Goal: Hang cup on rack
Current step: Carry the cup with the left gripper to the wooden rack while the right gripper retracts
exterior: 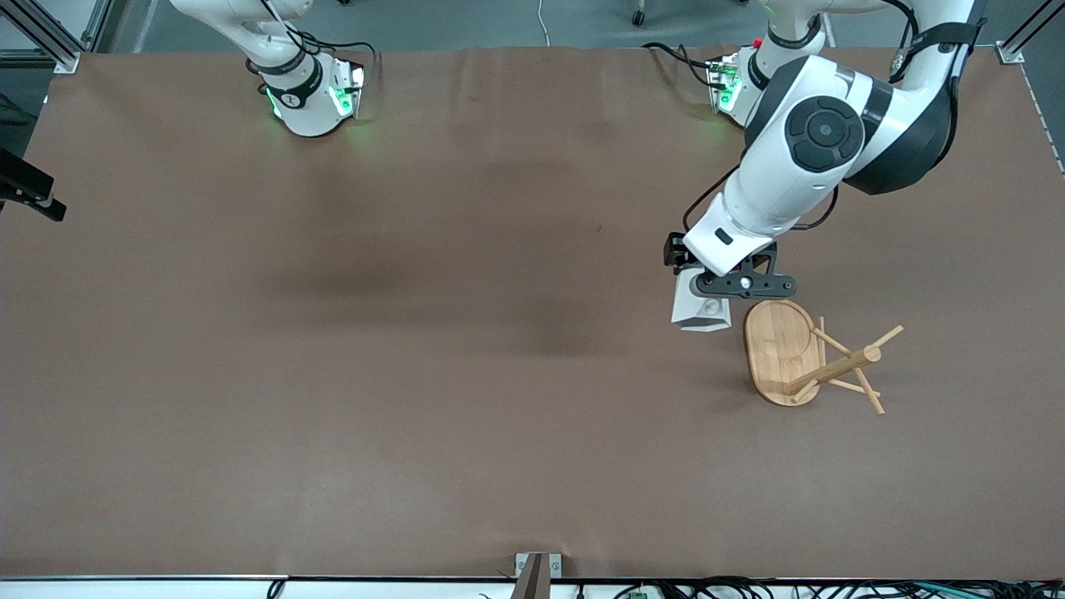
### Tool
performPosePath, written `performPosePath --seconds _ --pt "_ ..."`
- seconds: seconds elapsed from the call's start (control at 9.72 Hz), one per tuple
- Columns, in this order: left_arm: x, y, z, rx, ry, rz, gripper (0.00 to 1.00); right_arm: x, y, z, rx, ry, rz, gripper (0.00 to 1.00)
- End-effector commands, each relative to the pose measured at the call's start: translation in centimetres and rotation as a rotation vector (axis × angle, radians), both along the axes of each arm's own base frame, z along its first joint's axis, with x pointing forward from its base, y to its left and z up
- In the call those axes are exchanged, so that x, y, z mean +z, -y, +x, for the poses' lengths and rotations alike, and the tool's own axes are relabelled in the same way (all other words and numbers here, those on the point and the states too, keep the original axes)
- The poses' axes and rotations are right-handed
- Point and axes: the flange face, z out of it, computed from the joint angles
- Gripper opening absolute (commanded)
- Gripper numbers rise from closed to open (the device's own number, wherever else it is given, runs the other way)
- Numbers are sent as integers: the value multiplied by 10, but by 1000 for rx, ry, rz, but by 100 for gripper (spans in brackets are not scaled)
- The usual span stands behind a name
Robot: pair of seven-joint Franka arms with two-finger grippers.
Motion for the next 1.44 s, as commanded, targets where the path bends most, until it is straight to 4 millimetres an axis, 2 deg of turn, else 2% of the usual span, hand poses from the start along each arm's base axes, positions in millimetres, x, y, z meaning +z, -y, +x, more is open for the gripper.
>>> performPosePath --seconds 0.0,0.21,0.31,0.51,1.03,1.34 --pt "-19 -26 4 -82 -4 19 24 4 1 -9 -40 -11 -11 100" --pt "-29 -45 13 -114 -13 13 24 0 2 -5 -46 -8 -25 100" --pt "-39 -46 17 -118 -15 4 24 0 2 -5 -73 -9 -24 100" --pt "-55 -73 30 -150 15 -17 24 -2 -5 -5 -150 -21 -21 100" --pt "-61 -102 37 -172 18 -19 24 -6 -7 -5 -140 -29 -18 100" --pt "-62 -107 38 -187 18 -20 25 -6 -5 -3 -144 -18 -20 100"
